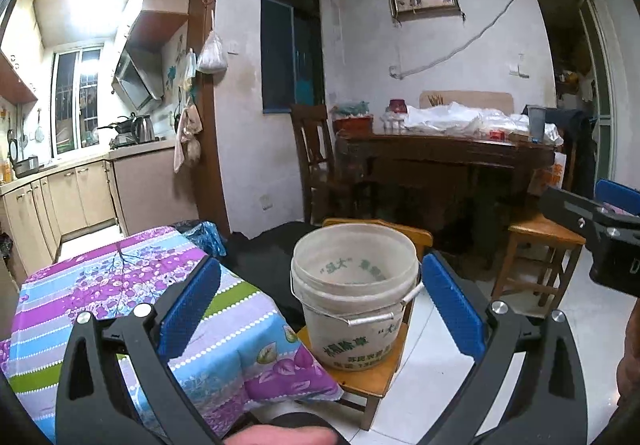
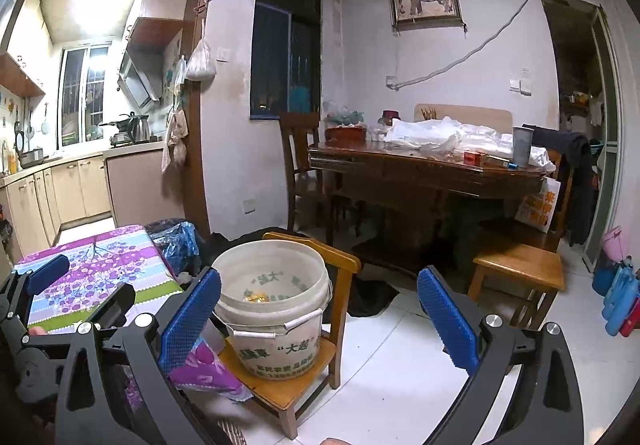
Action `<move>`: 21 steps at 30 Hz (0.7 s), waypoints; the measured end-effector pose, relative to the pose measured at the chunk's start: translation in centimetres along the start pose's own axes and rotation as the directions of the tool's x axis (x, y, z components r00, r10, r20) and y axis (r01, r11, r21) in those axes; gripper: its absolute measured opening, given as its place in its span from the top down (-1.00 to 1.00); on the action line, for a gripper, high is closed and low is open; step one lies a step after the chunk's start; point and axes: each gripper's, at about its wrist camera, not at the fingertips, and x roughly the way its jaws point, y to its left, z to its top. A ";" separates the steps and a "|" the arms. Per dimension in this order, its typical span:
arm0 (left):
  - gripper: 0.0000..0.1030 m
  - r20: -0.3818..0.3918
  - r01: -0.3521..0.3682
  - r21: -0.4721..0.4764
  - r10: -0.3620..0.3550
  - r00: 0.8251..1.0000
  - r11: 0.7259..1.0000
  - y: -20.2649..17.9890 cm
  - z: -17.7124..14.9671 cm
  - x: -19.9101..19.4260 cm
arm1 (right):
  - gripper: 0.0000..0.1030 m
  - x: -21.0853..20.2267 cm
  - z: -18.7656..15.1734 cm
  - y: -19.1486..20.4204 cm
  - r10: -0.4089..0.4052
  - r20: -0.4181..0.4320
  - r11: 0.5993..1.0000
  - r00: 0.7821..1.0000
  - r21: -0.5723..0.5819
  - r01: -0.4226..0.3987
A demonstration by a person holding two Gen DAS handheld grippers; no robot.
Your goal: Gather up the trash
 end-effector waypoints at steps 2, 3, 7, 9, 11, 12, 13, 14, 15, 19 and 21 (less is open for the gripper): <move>-0.89 -0.013 0.001 0.006 -0.001 1.000 1.000 -0.1 -0.2 0.3 | -0.90 0.3 0.0 -0.1 0.003 -0.008 1.000 1.000 0.006 -0.003; -0.89 -0.021 0.008 0.006 -0.007 1.000 1.000 -0.1 -0.2 0.4 | -0.90 0.4 0.0 -0.2 0.003 -0.010 1.000 1.000 0.008 -0.003; -0.89 -0.025 0.000 0.010 0.000 1.000 1.000 -0.3 -0.5 0.4 | -0.90 0.7 -0.1 -0.4 0.004 -0.019 1.000 1.000 0.012 -0.004; -0.89 -0.023 -0.002 0.021 0.003 1.000 1.000 -0.5 -0.7 0.3 | -0.90 1.1 -0.2 -0.4 0.005 -0.025 1.000 1.000 0.014 -0.004; -0.89 -0.021 0.000 0.031 0.001 1.000 1.000 -0.6 -0.8 0.2 | -0.90 1.3 -0.4 -0.4 0.005 -0.032 1.000 0.999 0.018 -0.004; -0.89 -0.023 0.005 0.033 -0.004 1.000 0.999 -0.7 -0.8 0.2 | -0.90 1.4 -0.5 -0.4 0.004 -0.033 1.000 0.999 0.020 -0.004; -0.89 -0.027 0.012 0.033 -0.011 1.000 0.999 -0.7 -0.8 0.2 | -0.90 1.5 -0.6 -0.4 0.005 -0.034 1.000 0.999 0.023 -0.004; -0.89 -0.025 0.010 0.031 -0.009 1.000 0.999 -0.7 -0.8 0.1 | -0.90 1.5 -0.6 -0.4 0.005 -0.035 1.000 0.999 0.024 -0.004; -0.89 -0.025 0.009 0.031 -0.009 1.000 0.999 -0.7 -0.7 0.1 | -0.90 1.5 -0.6 -0.5 0.005 -0.035 1.000 0.999 0.025 -0.005; -0.87 -0.051 0.007 0.017 -0.006 0.999 1.000 -0.7 -0.6 0.5 | -0.90 1.5 -0.5 -0.5 0.005 -0.032 1.000 0.999 0.027 -0.004; -0.84 -0.080 0.003 0.002 -0.003 0.997 1.000 -0.6 -0.6 0.8 | -0.90 1.5 -0.5 -0.6 0.005 -0.030 1.000 1.000 0.030 -0.004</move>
